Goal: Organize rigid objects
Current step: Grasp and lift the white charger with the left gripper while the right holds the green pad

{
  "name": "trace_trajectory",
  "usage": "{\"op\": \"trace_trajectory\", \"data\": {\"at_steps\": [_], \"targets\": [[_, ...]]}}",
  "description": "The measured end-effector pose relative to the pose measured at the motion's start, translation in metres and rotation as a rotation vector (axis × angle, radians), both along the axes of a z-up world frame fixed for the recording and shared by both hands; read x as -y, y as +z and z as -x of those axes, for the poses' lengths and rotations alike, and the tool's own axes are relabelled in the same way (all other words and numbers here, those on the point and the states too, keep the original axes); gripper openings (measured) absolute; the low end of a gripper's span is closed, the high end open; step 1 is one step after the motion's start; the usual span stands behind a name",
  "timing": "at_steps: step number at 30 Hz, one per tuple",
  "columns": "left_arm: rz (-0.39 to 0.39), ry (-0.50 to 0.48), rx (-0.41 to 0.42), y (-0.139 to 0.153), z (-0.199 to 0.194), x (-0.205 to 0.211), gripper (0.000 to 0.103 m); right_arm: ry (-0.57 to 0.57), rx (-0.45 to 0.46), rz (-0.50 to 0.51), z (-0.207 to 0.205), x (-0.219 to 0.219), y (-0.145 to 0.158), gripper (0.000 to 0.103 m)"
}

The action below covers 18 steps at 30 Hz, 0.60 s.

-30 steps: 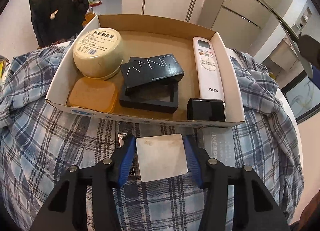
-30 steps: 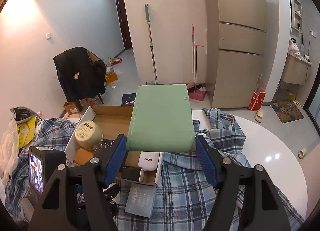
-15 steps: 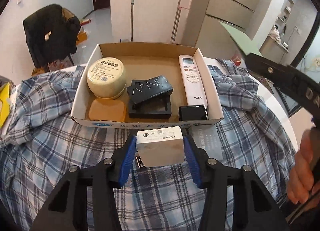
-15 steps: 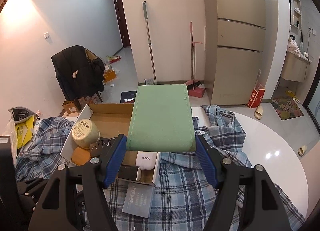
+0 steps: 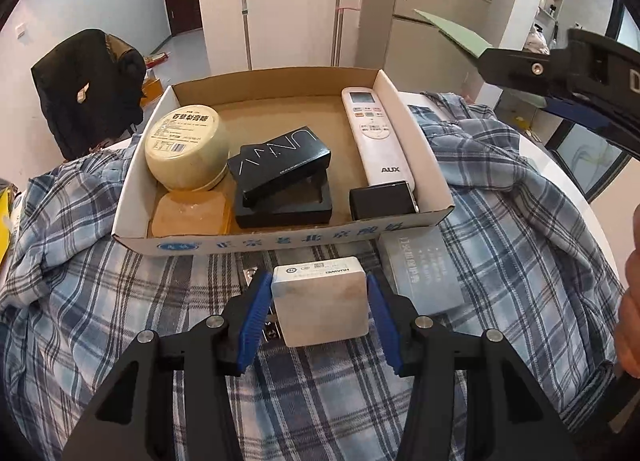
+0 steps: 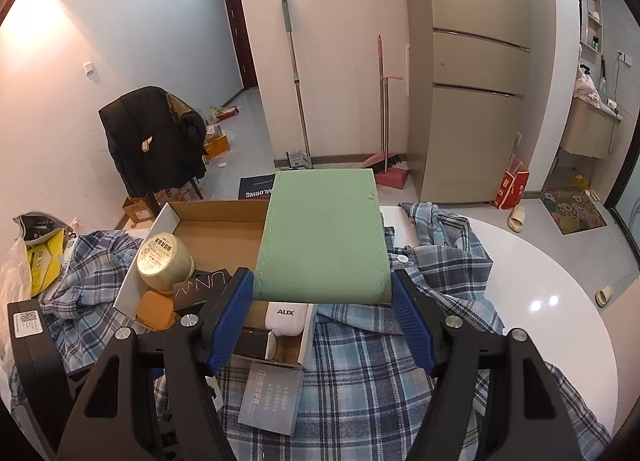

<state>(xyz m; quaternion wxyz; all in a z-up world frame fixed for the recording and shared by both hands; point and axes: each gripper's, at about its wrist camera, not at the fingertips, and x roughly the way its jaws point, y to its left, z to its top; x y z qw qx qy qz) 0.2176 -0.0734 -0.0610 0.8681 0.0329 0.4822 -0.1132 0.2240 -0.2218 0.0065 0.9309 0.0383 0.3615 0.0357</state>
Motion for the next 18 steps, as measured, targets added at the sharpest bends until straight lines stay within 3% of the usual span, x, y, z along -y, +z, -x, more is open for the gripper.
{"op": "trace_trajectory", "data": {"at_steps": [4, 6, 9, 13, 18], "targets": [[-0.045, -0.029, 0.017, 0.002, 0.001, -0.002, 0.061, -0.001, -0.001, -0.001, 0.0, 0.0, 0.0, 0.068], [-0.046, -0.093, 0.037, 0.009, 0.005, -0.003, 0.062, -0.001, -0.002, -0.003, 0.0, 0.0, 0.0, 0.068], [-0.07, -0.32, 0.011, 0.016, 0.012, 0.004, 0.071, 0.002, -0.006, -0.013, 0.0, 0.0, 0.0, 0.068], [-0.17, -0.368, 0.013, 0.012, 0.009, 0.009, 0.071, 0.006, -0.005, -0.012, 0.001, -0.001, 0.001, 0.068], [-0.196, -0.559, 0.0, 0.005, 0.002, 0.013, 0.071, 0.013, -0.016, -0.021, -0.001, 0.001, -0.001, 0.068]]}}
